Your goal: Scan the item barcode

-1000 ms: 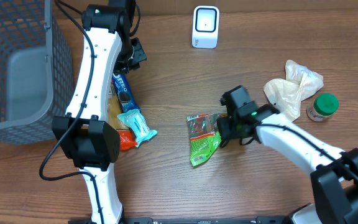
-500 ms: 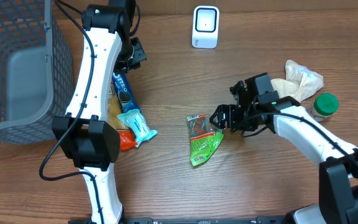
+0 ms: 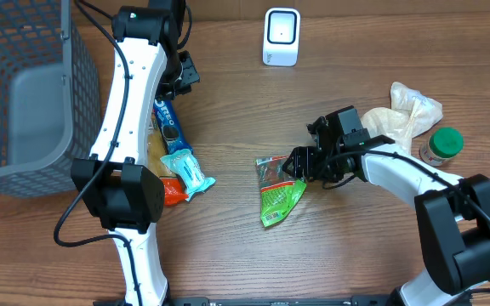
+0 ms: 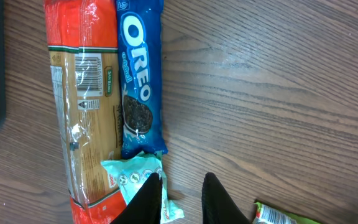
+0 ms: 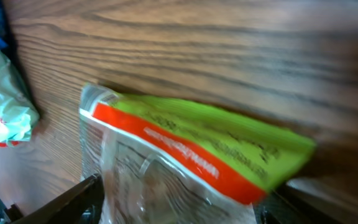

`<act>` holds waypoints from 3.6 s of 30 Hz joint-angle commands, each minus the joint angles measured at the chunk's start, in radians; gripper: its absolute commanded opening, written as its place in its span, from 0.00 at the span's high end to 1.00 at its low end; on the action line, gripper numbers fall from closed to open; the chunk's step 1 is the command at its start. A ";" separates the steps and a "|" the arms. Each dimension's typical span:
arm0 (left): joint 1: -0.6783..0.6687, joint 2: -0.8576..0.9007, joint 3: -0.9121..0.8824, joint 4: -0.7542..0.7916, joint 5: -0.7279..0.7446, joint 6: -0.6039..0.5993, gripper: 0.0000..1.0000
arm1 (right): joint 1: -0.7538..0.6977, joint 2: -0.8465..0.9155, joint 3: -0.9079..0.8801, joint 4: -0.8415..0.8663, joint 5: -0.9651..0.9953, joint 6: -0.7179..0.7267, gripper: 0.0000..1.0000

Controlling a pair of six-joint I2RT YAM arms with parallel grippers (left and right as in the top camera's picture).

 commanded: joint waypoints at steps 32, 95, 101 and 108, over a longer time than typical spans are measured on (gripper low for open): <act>-0.021 0.009 -0.006 0.003 -0.016 -0.028 0.04 | 0.021 -0.143 0.105 -0.142 -0.121 -0.113 0.96; -0.021 0.009 -0.006 0.003 -0.016 -0.028 0.00 | 0.151 -0.138 0.555 -0.168 0.982 -0.335 0.96; -0.021 0.009 -0.006 0.003 -0.016 -0.028 0.00 | 0.190 -0.011 0.555 0.019 1.198 -0.560 0.96; -0.021 0.009 -0.006 0.004 -0.016 -0.028 0.00 | 0.193 0.111 0.555 0.307 1.249 -0.952 0.96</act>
